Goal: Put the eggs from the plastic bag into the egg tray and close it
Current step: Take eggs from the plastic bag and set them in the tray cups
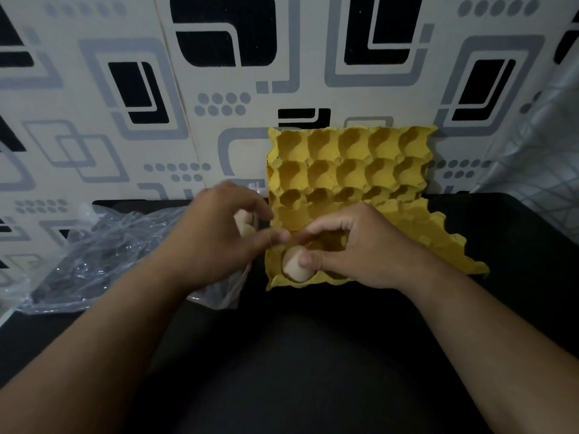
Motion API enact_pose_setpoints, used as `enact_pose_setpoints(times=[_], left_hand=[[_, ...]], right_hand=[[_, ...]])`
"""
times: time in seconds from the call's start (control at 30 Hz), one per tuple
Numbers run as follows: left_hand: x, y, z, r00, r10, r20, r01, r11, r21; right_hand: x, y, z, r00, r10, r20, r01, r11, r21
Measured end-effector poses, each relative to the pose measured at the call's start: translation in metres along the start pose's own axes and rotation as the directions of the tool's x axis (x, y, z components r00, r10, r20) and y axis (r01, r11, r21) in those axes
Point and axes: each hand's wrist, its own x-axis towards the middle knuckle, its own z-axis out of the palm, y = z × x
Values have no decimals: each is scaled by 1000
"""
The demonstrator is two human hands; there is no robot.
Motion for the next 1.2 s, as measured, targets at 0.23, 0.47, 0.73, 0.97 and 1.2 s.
enact_pose_setpoints(times=[0.23, 0.47, 0.73, 0.97, 1.2], left_hand=[[-4, -18, -5, 965, -242, 102, 201, 929, 310], [-2, -16, -2, 952, -216, 218, 143, 941, 308], [-1, -21, 3, 928, -199, 314, 52, 905, 422], [-2, -22, 8, 903, -268, 335, 85, 877, 473], [2, -29, 13, 888, -325, 324, 128, 854, 505]], right_hand=[[1, -2, 4, 1000, 29, -2, -29, 1000, -6], [0, 0, 5, 999, 30, -11, -30, 1000, -1], [1, 0, 7, 1000, 29, -9, -29, 1000, 10], [1, 0, 7, 1000, 28, -6, -28, 1000, 5], [1, 1, 9, 999, 35, -11, -35, 999, -3]])
